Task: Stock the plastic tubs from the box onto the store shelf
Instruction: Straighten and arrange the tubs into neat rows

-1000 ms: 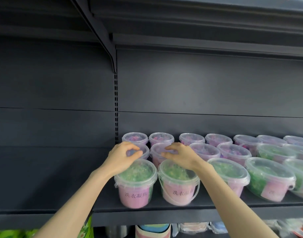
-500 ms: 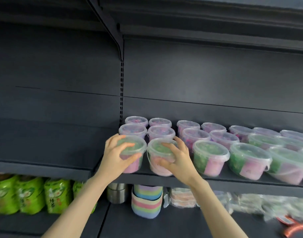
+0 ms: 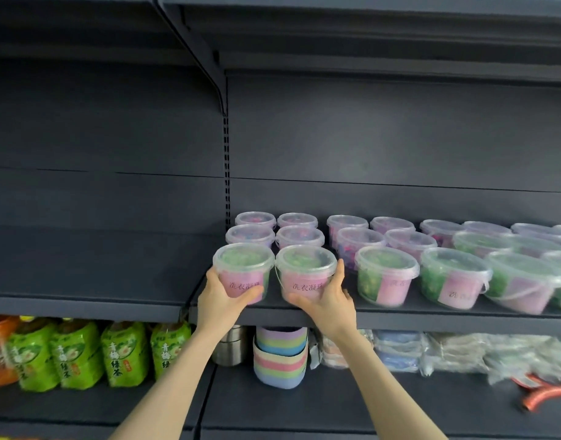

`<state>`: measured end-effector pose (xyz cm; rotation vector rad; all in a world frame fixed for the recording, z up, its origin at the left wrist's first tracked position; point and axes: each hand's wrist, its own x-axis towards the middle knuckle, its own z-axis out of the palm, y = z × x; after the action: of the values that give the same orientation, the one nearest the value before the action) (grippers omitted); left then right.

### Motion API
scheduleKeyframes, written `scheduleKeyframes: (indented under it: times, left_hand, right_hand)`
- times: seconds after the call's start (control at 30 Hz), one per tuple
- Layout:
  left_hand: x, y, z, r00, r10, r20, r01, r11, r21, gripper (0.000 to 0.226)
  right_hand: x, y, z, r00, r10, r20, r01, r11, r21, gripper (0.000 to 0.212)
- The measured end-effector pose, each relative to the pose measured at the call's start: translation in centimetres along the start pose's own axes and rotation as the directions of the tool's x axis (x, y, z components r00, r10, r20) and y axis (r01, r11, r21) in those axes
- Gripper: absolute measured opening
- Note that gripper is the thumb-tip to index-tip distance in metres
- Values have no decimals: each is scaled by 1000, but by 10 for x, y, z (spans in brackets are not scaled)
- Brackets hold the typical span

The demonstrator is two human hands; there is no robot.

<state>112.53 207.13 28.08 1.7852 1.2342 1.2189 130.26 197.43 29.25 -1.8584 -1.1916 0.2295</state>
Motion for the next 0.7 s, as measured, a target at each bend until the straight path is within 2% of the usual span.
scheduleKeyframes:
  times: [0.13, 0.27, 0.5, 0.7]
  left_hand:
    - [-3, -2, 0, 998, 60, -13, -59, 992, 113, 97]
    - [-1, -3, -1, 999, 31, -10, -29, 992, 122, 104]
    - [-2, -4, -4, 999, 35, -13, -33, 996, 86, 105]
    - [0, -4, -8, 999, 21, 42, -26, 993, 113, 106]
  right_hand:
    - [-1, 2, 6, 999, -8, -43, 3, 994, -112, 126]
    - [-1, 1, 7, 996, -32, -80, 20, 988, -150, 128]
    - [0, 3, 10, 995, -40, -88, 21, 977, -211, 126]
    - [2, 3, 13, 995, -33, -93, 9, 968, -250, 125]
